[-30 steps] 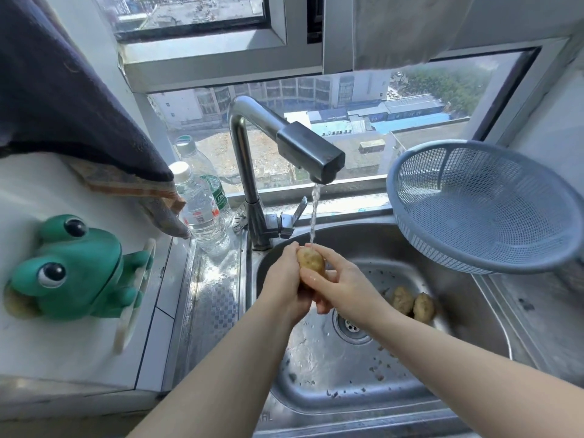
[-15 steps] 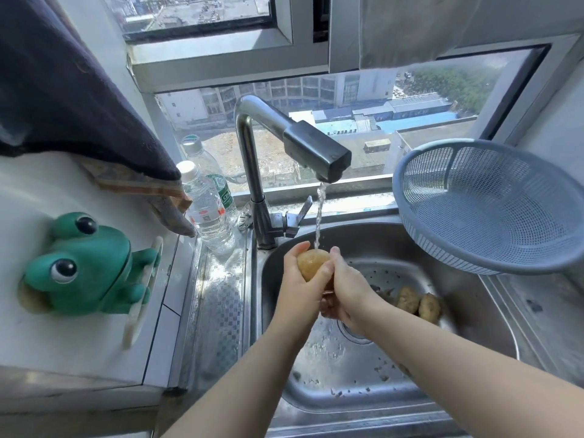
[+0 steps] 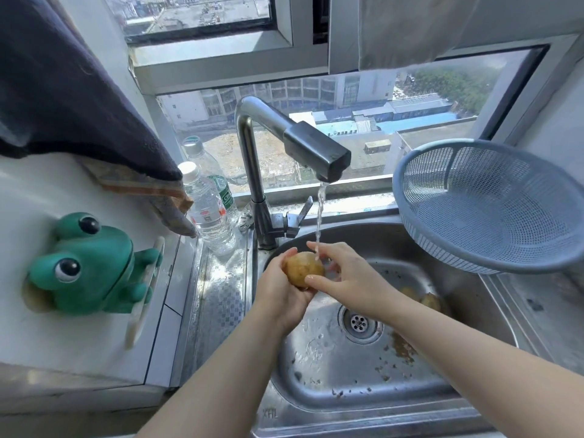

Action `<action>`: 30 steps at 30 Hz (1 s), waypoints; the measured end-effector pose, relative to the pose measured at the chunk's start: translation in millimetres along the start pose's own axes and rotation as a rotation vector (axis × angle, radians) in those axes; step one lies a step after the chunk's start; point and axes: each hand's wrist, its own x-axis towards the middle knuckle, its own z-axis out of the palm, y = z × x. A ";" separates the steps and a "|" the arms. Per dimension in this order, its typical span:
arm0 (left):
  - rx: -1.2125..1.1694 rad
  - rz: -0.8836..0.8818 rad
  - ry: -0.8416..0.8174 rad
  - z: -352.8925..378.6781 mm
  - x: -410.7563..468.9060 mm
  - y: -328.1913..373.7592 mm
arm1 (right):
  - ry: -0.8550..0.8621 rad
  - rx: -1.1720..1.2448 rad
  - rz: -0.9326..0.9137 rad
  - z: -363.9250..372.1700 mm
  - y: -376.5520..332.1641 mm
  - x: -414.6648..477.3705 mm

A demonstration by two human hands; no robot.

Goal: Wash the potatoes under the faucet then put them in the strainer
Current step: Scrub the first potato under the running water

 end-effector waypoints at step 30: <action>0.245 0.027 -0.084 13.8 -0.5 -14.3 | 0.133 1.287 0.514 -3.8 -12.7 -0.5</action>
